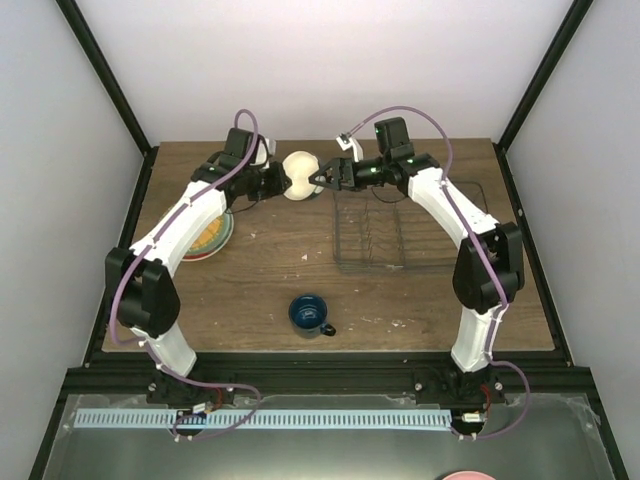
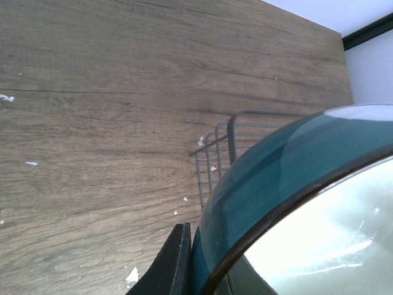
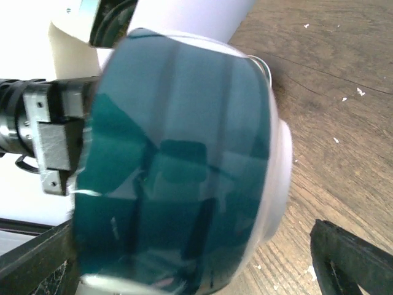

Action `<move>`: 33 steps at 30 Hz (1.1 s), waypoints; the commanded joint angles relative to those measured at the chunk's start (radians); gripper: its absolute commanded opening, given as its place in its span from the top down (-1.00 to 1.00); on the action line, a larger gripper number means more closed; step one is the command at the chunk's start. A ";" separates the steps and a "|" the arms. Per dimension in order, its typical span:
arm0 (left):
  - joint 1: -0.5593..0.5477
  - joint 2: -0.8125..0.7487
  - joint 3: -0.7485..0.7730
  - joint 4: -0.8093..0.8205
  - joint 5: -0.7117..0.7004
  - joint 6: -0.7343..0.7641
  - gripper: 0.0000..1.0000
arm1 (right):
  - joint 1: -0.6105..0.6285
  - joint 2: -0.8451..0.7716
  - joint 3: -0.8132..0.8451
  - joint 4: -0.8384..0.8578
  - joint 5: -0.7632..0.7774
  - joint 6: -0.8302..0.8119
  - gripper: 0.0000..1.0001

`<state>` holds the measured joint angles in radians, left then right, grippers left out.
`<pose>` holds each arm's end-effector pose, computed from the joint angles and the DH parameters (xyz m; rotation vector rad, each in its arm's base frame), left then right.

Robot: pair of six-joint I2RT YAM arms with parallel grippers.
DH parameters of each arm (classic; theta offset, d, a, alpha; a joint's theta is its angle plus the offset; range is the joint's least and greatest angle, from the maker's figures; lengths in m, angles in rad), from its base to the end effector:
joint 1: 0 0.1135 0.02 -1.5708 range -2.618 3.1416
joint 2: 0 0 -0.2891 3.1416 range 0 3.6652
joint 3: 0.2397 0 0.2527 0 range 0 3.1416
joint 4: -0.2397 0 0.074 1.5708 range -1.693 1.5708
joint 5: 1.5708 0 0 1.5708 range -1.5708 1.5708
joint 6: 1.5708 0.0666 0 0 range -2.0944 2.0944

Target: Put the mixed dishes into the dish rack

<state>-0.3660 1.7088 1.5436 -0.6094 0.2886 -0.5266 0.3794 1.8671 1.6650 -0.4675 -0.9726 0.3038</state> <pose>0.3763 -0.1645 0.3222 -0.0470 2.4391 -0.7612 0.3924 0.2157 0.3303 -0.6451 2.1761 1.4516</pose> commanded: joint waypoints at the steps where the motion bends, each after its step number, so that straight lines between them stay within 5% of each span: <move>1: -0.007 -0.001 0.054 0.051 0.052 0.005 1.00 | 0.008 0.028 0.008 0.073 -0.025 0.021 -1.00; 13: -0.012 0.006 0.038 0.066 0.093 0.007 1.00 | 0.034 0.030 -0.019 0.163 -0.061 0.042 -0.97; 31: -0.011 0.011 -0.023 0.111 0.128 0.006 1.00 | 0.039 0.022 -0.041 0.151 -0.091 0.021 0.26; 33: -0.011 0.014 -0.036 0.113 0.118 0.008 0.85 | 0.040 0.021 -0.039 0.151 -0.085 0.021 0.28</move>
<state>-0.3767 1.7157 1.5208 -0.5846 0.3225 -0.5182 0.4103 1.9045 1.6199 -0.3351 -0.9943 0.3710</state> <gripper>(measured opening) 0.059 0.731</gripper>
